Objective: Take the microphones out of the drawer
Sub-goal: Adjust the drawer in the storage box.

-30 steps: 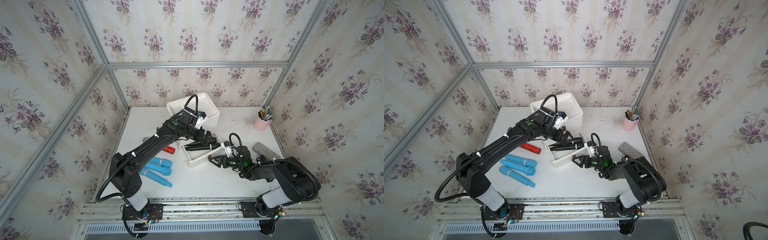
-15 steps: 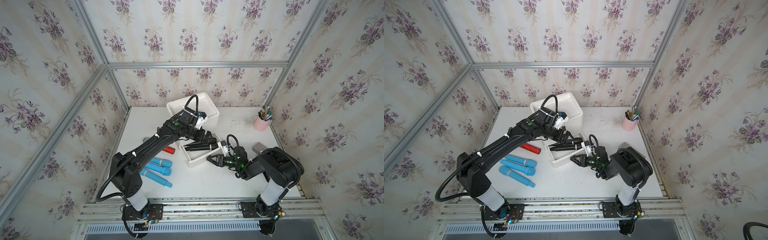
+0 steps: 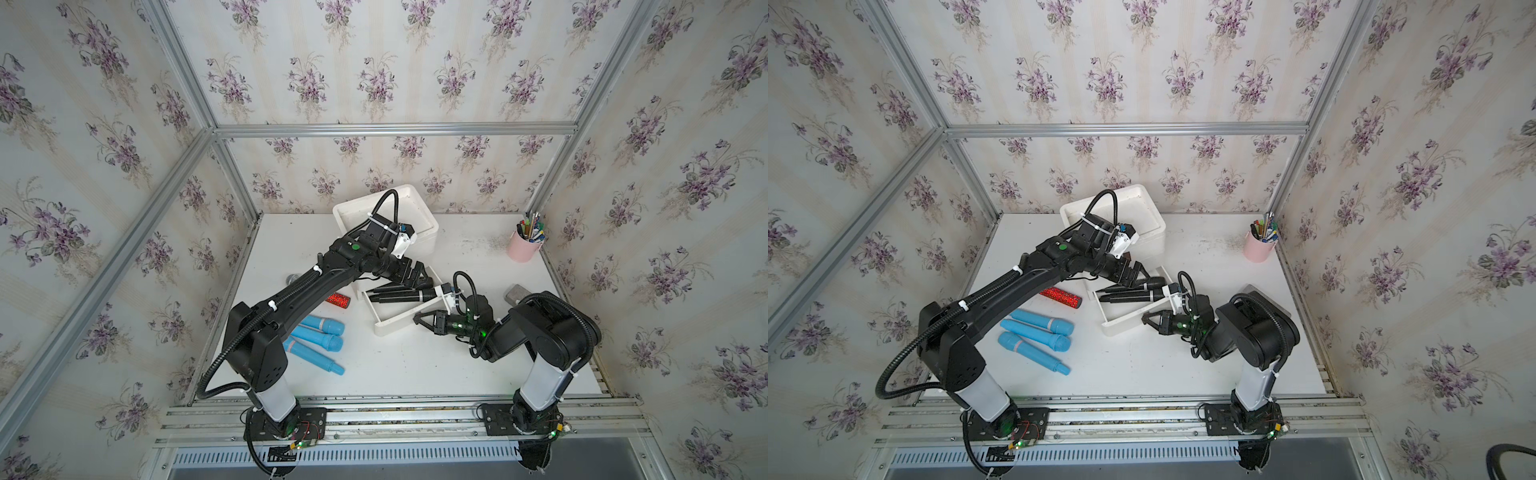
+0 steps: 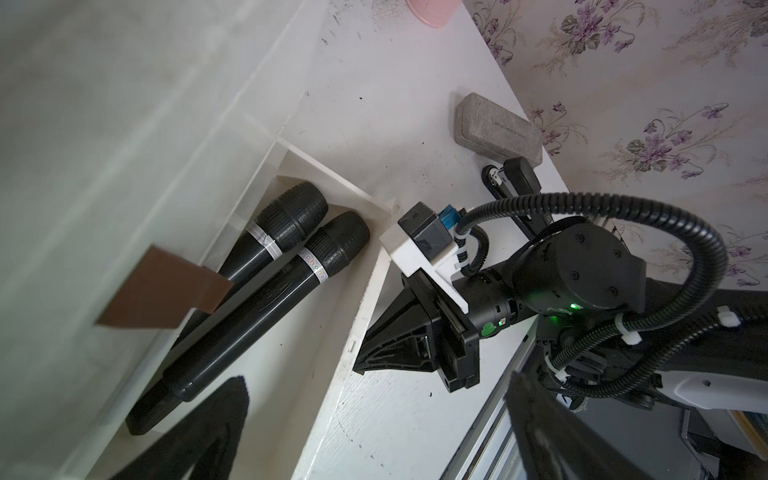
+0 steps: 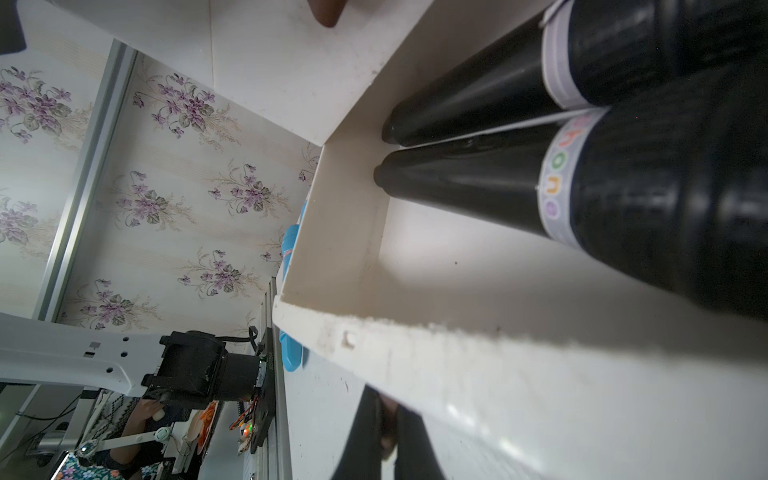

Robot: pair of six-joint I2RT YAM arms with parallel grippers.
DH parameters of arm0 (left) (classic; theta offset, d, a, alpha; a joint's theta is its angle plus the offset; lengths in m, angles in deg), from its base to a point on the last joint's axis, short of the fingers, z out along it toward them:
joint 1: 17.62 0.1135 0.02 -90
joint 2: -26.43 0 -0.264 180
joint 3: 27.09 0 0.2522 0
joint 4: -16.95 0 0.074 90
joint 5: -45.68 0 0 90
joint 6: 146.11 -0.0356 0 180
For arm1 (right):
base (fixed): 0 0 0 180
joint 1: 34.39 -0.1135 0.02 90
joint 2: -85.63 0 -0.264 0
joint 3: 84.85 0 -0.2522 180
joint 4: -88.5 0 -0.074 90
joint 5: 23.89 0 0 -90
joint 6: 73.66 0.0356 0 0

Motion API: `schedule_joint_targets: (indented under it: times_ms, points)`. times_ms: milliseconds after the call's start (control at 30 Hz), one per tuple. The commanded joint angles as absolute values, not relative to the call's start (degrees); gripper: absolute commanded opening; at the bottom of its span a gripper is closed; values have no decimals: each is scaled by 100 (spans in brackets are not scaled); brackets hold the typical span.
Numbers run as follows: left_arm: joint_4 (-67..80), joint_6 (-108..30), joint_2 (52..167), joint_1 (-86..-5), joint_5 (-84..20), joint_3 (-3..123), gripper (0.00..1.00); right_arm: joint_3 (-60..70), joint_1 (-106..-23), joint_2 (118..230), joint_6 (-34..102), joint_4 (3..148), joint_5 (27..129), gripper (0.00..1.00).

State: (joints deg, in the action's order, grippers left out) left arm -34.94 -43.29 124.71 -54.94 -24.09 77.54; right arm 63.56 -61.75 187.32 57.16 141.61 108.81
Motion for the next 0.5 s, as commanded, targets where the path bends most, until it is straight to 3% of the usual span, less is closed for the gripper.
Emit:
schedule_joint_targets:
  times_ms: [0, 467]
  points:
    - [-3366, -4244, 12613, -5538, -2526, 7884, 99, 6419, -6182, 18606, 5645, 14070, 10882, 0]
    - [-3008, -3996, 12907, -5534, -2863, 8088, 99, 7099, -6184, 18104, 5494, 13805, 10935, 0]
